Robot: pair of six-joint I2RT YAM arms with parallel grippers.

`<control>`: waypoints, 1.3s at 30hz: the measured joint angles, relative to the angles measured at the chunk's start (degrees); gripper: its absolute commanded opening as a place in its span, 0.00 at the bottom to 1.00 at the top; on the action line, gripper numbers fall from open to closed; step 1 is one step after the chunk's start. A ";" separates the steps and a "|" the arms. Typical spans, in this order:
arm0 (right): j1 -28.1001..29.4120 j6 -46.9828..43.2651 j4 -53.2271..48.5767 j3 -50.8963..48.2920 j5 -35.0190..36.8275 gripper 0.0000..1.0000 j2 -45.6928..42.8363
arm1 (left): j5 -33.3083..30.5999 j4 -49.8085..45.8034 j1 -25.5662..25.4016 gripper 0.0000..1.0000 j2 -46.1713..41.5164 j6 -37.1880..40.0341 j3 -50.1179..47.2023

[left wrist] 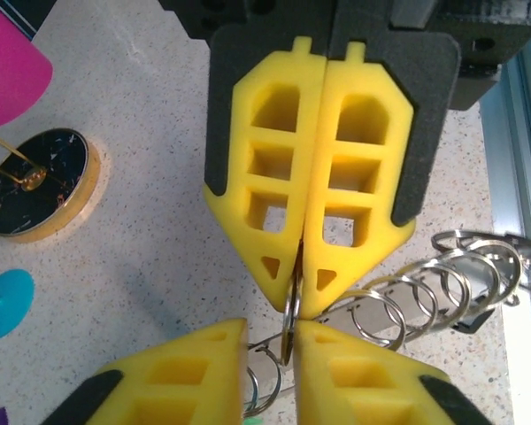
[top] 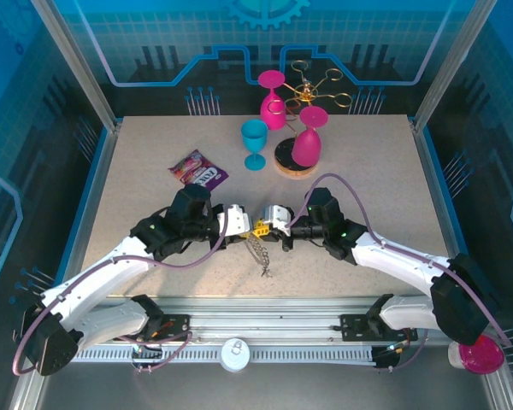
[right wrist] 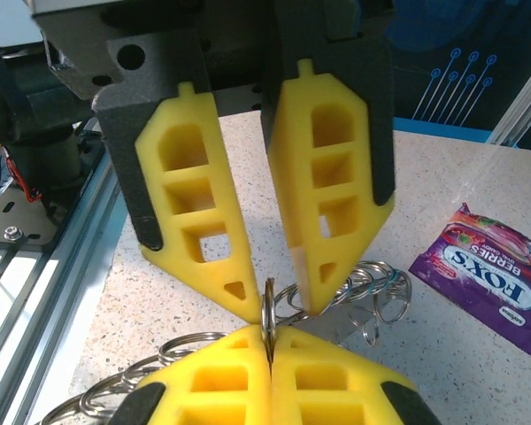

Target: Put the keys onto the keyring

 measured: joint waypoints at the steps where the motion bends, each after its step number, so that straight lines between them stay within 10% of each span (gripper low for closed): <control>1: 0.00 0.02 -0.13 0.11 0.07 0.00 0.00 | 0.07 0.00 0.00 0.15 0.02 0.13 0.02; 7: -0.24 -0.09 -0.72 0.50 0.42 0.00 0.00 | 0.28 -0.09 -0.17 0.00 0.55 0.72 0.37; 11: -0.44 0.96 0.57 0.13 2.10 0.41 -0.72 | -1.33 1.75 -0.59 0.00 0.31 0.46 0.24; 33: -1.25 8.57 6.84 -2.51 2.84 0.43 -2.51 | -2.86 19.98 -0.70 0.00 -7.63 -8.57 -9.86; 39: -0.26 10.08 8.37 -2.51 7.30 0.29 -0.68 | -3.10 22.64 -0.70 0.00 -7.69 -12.26 -11.30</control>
